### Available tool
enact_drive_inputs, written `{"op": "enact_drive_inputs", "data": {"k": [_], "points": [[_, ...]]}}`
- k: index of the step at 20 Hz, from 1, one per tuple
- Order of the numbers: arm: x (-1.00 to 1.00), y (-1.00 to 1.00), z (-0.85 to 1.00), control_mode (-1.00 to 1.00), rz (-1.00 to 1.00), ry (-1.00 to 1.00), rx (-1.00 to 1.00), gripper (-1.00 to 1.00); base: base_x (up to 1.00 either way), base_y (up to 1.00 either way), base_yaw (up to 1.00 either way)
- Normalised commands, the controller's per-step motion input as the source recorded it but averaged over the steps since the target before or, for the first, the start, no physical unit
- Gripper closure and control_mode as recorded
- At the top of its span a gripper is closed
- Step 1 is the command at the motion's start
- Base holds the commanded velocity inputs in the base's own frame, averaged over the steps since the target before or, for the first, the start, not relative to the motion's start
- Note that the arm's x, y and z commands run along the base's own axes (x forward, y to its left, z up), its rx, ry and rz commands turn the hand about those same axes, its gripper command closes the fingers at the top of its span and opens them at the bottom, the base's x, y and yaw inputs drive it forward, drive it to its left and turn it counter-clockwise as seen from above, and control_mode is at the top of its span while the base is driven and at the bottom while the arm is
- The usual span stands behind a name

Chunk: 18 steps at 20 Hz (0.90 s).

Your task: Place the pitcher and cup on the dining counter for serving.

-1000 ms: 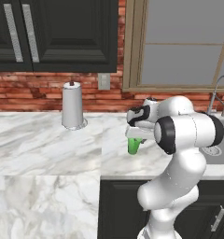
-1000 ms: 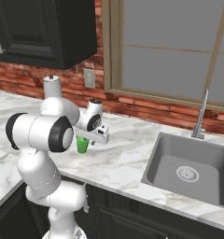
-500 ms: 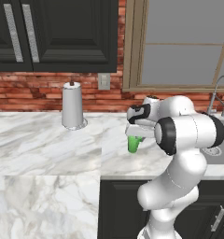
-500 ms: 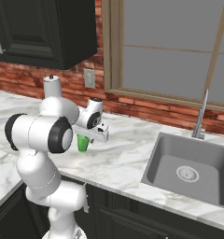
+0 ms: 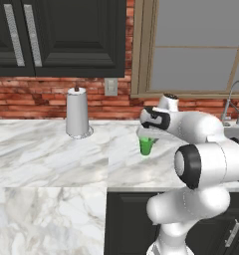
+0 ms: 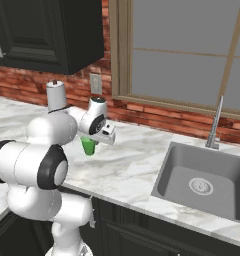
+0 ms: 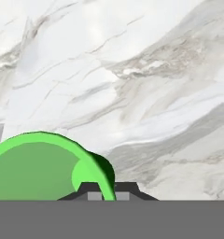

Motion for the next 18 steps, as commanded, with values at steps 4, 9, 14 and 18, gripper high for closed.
{"op": "enact_drive_inputs", "data": {"k": [4,9,14,18], "points": [[-0.36,0.0,0.79,-1.0,0.0,-0.21,0.0,1.0,0.0,0.0,0.0],[-0.46,-0.08,0.69,-1.0,0.0,-0.23,0.0,1.0,0.0,0.0,0.0],[-0.44,-0.07,0.6,-1.0,0.0,-0.19,0.06,1.0,0.0,0.0,0.0],[-0.29,-0.15,0.57,-1.0,0.0,-0.21,0.06,1.0,0.0,0.0,0.0]]}}
